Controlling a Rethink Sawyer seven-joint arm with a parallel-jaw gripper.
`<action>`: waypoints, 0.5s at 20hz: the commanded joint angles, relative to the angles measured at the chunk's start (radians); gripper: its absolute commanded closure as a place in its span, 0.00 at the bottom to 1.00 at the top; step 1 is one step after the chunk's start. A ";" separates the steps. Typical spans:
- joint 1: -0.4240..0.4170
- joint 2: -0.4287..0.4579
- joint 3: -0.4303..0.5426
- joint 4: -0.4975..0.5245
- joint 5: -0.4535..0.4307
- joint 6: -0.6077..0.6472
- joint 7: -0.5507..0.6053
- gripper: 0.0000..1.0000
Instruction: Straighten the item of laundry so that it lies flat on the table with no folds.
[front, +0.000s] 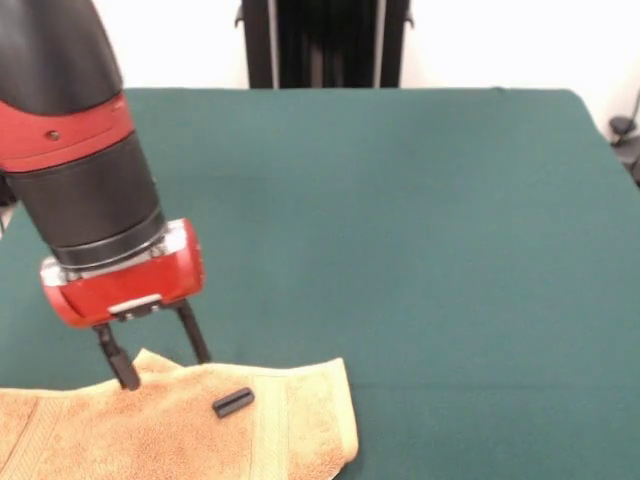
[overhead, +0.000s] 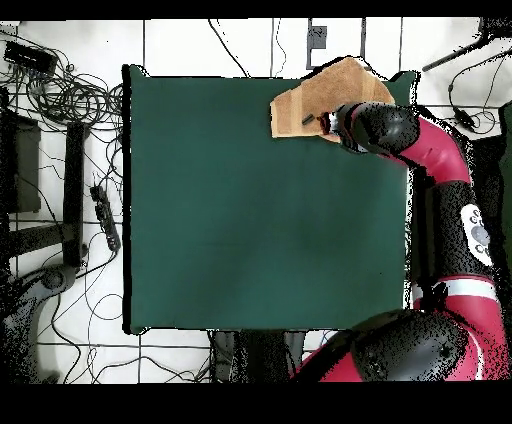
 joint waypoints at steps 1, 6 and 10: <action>0.033 -0.025 -0.015 0.167 -0.002 0.022 0.072 0.00; 0.041 -0.001 -0.093 0.260 -0.014 -0.062 0.216 0.00; 0.094 0.024 -0.197 0.266 0.012 -0.032 0.368 0.00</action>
